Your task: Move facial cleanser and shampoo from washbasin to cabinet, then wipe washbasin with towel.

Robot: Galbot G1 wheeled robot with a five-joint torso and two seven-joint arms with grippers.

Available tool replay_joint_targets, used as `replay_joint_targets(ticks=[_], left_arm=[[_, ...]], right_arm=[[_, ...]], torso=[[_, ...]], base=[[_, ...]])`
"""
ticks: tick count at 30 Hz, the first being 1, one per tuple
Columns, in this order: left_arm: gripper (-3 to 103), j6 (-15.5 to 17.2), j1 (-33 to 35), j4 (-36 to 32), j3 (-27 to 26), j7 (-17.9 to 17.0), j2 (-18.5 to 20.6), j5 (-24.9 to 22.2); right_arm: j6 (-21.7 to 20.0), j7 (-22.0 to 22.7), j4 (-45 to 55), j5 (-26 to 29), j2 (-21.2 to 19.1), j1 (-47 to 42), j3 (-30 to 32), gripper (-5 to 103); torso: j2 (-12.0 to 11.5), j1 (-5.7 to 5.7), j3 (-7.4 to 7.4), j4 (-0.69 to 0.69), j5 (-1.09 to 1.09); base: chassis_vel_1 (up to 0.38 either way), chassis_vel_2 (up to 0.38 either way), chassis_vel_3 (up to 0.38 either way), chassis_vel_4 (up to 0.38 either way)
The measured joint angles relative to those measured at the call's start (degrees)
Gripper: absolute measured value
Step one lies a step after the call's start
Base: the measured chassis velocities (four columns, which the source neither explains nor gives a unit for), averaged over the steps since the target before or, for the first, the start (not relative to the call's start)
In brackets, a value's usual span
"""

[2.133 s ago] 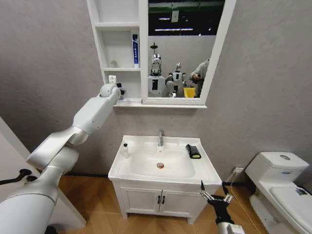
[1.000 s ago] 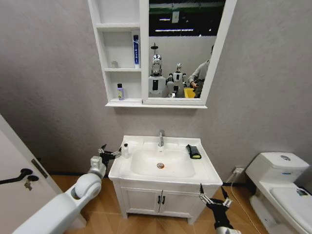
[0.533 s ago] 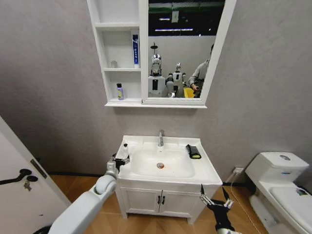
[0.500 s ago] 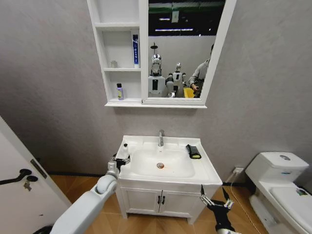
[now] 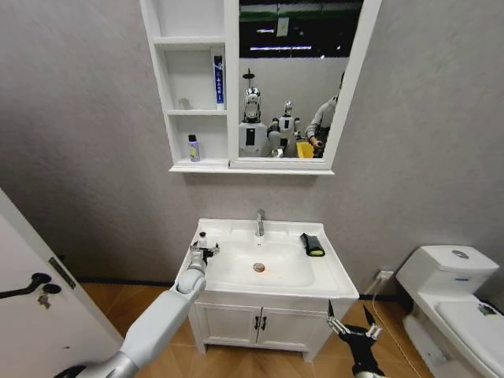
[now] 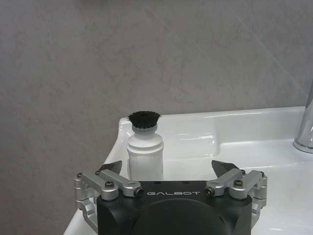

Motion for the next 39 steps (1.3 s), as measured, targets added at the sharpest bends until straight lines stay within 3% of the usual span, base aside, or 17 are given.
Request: replay_joint_targets(ticks=[9,12,16,17,21,24,26,29,34,39], left_arm=[[100,-0.89,-0.53,3.36,-1.38,-0.18,-1.18,0.39],[85,-1.94,-1.06,4.43,-1.74,0.53,-1.26,0.1],[80,-2.45,-1.29,4.89,-1.84,1.12,-1.41,0.05],[69,-2.69,-1.37,5.06,-1.89,1.44,-1.52,0.06],[53,-2.61,-1.23,4.22,-1.9,1.48,-1.3,-0.55],[47,-2.38,-0.98,3.27,-1.89,1.37,-0.79,-1.17],[36,-1.8,-0.63,1.39,-1.94,0.82,0.44,-1.98],[32,-1.32,0.08,-2.07,-2.22,0.31,2.29,-2.51],[32,0.02,1.54,-8.88,-2.44,-0.95,5.87,-4.46],[32,4.05,0.32,-20.99,-1.47,-2.28,13.94,-9.52]], right_arm=[[-0.04,0.04,-0.36,0.17,-0.21,0.46,-0.27,100],[-0.05,0.05,-0.36,0.33,-0.39,0.39,-0.09,100],[-0.05,0.05,-0.33,0.36,-0.43,0.35,-0.05,100],[-0.05,0.05,-0.26,0.37,-0.46,0.28,-0.04,100],[-0.05,0.06,-0.22,0.37,-0.5,0.3,-0.03,100],[-0.06,0.06,-0.22,0.35,-0.45,0.4,-0.07,100],[-0.07,0.06,-0.2,0.21,-0.27,0.49,-0.21,100],[-0.07,0.05,-0.03,0.11,-0.02,0.51,-0.34,100],[-0.07,0.03,0.33,0.0,0.09,0.5,-0.39,100],[-0.07,0.02,0.97,-0.15,0.04,0.53,-0.55,100]], torso=[[0.0,0.0,0.0,0.01,-0.01],[0.0,0.0,0.0,0.01,-0.01],[0.0,0.0,-0.01,0.0,-0.01],[0.0,0.0,-0.01,0.0,-0.01],[0.0,0.0,-0.01,0.0,-0.01],[0.0,-0.01,0.0,0.0,-0.01],[0.0,-0.01,0.0,0.0,-0.02],[0.0,-0.01,-0.01,0.0,-0.02],[0.0,0.0,-0.01,0.0,-0.02],[0.0,-0.01,0.0,0.02,-0.05]], base=[[0.0,0.0,0.0,0.0],[0.0,0.0,0.0,0.0],[0.0,0.0,0.0,0.0],[0.0,0.0,0.0,0.0],[0.0,0.0,0.0,0.0],[0.0,0.0,0.0,0.0],[0.0,0.0,0.0,0.0],[0.0,0.0,0.0,0.0],[0.0,0.0,0.0,0.0],[0.0,0.0,0.0,0.0]])
